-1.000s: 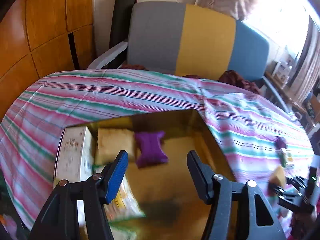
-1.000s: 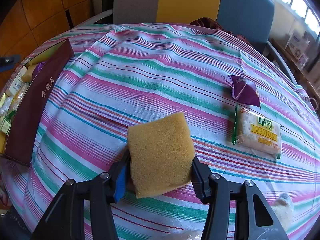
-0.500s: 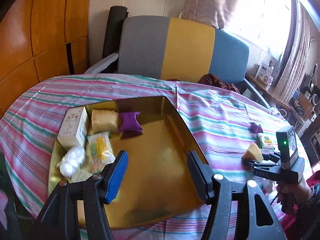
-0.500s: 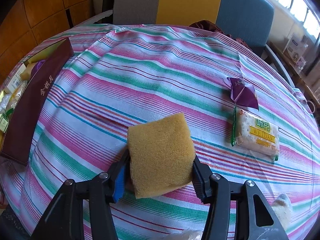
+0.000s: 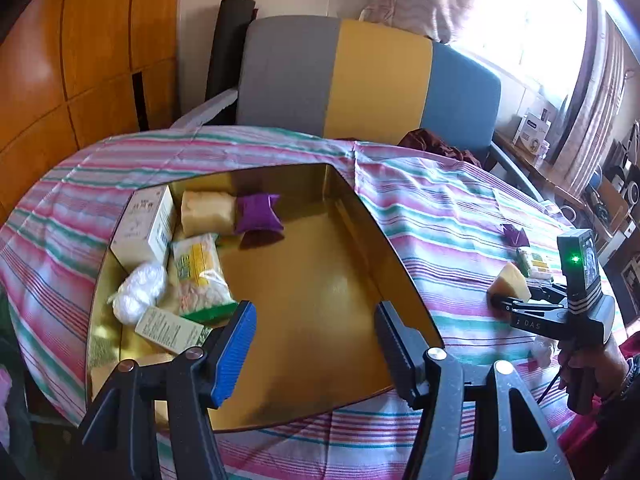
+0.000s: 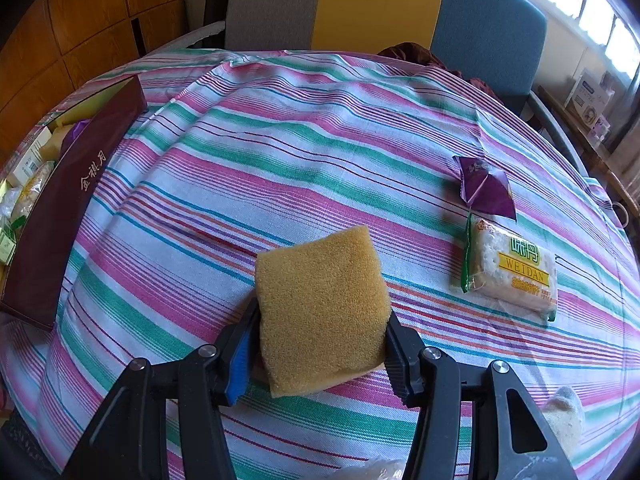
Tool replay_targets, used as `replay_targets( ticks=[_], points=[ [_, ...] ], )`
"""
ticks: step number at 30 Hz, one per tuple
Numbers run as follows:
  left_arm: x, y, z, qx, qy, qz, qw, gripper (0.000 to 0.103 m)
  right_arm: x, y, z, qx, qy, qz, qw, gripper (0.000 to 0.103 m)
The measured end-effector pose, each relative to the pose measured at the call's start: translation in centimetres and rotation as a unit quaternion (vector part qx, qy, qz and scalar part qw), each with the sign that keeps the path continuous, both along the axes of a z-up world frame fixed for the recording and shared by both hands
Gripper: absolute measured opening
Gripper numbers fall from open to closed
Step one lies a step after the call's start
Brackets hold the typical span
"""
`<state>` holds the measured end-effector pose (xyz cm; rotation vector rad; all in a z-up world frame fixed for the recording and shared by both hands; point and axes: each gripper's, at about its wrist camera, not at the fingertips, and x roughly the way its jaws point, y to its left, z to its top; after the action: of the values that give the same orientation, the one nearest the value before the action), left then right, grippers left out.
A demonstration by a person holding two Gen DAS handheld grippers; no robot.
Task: Organize objects
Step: 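Carry the yellow sponge into the gold tray and open the right gripper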
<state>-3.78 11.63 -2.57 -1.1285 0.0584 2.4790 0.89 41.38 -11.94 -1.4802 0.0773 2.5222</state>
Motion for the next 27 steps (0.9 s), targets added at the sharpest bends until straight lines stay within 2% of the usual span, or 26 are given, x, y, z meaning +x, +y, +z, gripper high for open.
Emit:
replay_targets(
  ticks=[12, 19, 22, 27],
  points=[
    [-0.3, -1.2, -0.3, 0.014, -0.011, 0.001, 0.9998, 0.062, 0.2, -0.1, -0.1, 0.005, 0.01, -0.005, 1.0, 0.056],
    [-0.3, -2.3, -0.4, 0.019, -0.012, 0.002, 0.9997, 0.062, -0.4, 0.2, 0.4, -0.025, -0.008, -0.04, 0.999, 0.054],
    [-0.4, -3.0, -0.6, 0.025, -0.014, 0.005, 0.9996, 0.062, -0.7, -0.7, 1.7, -0.04, 0.004, -0.037, 0.998, 0.054],
    [-0.7, -4.4, -0.5, 0.04, -0.013, 0.015, 0.999, 0.061, -2.6, -4.7, 5.8, -0.059, 0.046, 0.009, 0.997, 0.054]
  ],
)
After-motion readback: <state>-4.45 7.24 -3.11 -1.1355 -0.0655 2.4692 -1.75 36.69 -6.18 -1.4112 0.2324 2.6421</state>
